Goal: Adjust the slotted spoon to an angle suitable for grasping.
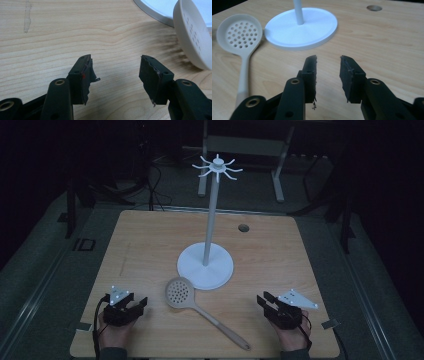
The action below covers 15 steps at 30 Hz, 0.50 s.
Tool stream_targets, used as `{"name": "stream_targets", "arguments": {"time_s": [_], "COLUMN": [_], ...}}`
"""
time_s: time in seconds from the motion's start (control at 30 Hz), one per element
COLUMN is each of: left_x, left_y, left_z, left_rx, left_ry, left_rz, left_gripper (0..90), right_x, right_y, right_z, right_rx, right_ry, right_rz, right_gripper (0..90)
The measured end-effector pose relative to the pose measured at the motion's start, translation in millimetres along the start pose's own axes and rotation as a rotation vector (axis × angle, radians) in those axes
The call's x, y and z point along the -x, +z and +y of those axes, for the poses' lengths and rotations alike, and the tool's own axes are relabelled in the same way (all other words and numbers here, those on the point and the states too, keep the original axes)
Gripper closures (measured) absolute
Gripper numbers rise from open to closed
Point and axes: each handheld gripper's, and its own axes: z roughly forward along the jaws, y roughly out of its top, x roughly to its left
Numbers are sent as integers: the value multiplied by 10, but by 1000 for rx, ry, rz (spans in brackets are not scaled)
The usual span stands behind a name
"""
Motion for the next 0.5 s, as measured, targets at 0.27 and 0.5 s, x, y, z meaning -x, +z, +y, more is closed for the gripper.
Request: {"name": "stream_targets", "arguments": {"time_s": [0.27, 0.5], "left_x": [0, 3], "left_y": [1, 2], "left_z": [1, 2], "left_rx": [-1, -2], "left_ry": [1, 3], "left_rz": [0, 0], "left_gripper": [438, 438], "right_x": [-160, -403], "right_y": [18, 66], "right_z": [-96, -157], "right_rx": [-37, -68], "right_ry": [-35, -66], "right_rz": [61, 160], "right_gripper": [898, 900]}}
